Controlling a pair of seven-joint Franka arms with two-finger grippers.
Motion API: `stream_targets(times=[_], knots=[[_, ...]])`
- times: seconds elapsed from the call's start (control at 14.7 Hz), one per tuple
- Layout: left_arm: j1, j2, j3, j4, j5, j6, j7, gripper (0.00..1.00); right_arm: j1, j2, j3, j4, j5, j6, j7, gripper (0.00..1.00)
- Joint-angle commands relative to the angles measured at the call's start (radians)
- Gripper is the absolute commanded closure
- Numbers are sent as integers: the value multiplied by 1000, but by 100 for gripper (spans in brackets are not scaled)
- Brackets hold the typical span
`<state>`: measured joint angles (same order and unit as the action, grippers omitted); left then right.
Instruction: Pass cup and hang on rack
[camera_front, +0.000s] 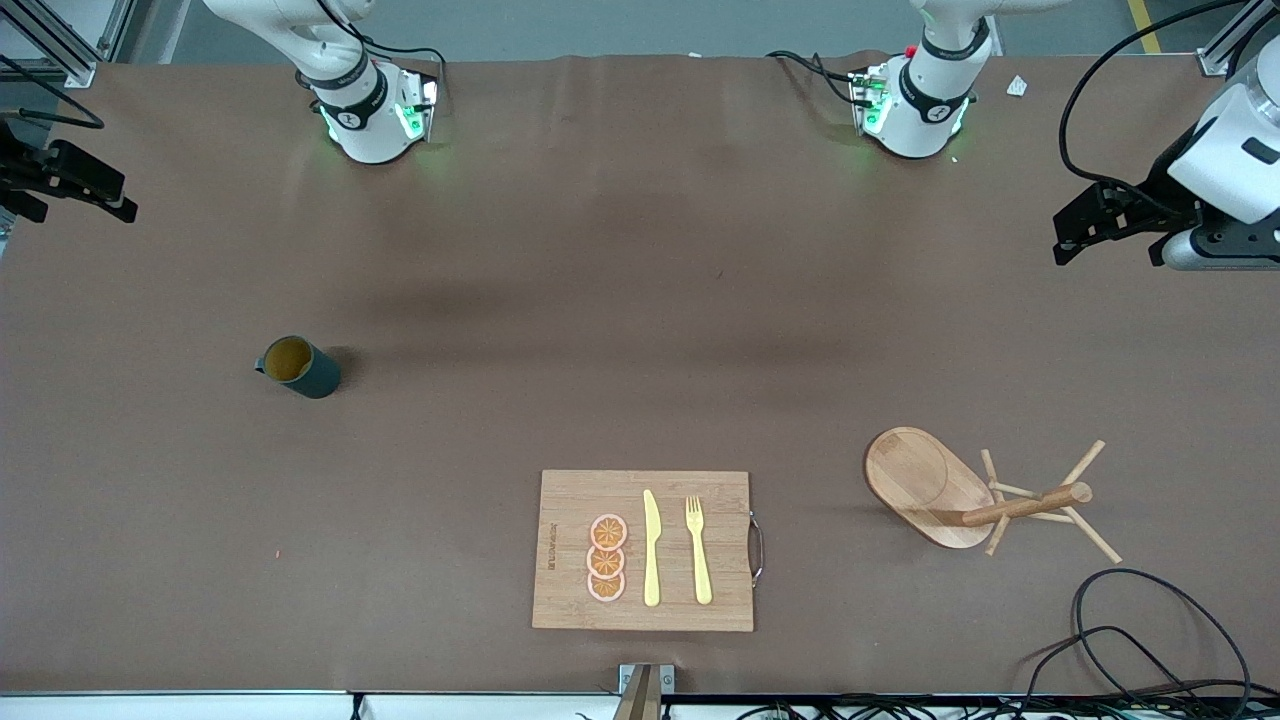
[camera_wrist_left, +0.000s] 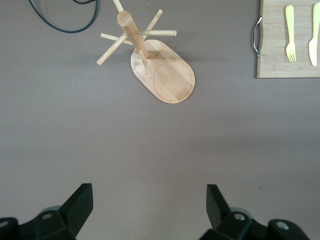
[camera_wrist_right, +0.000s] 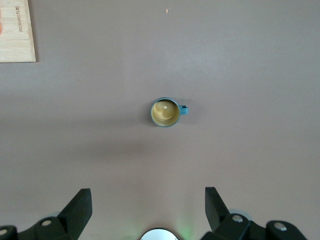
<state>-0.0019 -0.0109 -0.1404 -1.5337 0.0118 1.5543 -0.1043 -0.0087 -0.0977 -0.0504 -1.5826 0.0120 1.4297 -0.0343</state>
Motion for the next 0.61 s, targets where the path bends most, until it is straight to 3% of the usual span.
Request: stream_targets(times=[0.0,0.54], knots=[[0,9,-1,23,2,-17,2,0,3,-27,1,-22,8,1,-10,0],[-7,11,-2,24,-4,-17,-2,0,-2,-20,0,2,8,-8,-7,0]])
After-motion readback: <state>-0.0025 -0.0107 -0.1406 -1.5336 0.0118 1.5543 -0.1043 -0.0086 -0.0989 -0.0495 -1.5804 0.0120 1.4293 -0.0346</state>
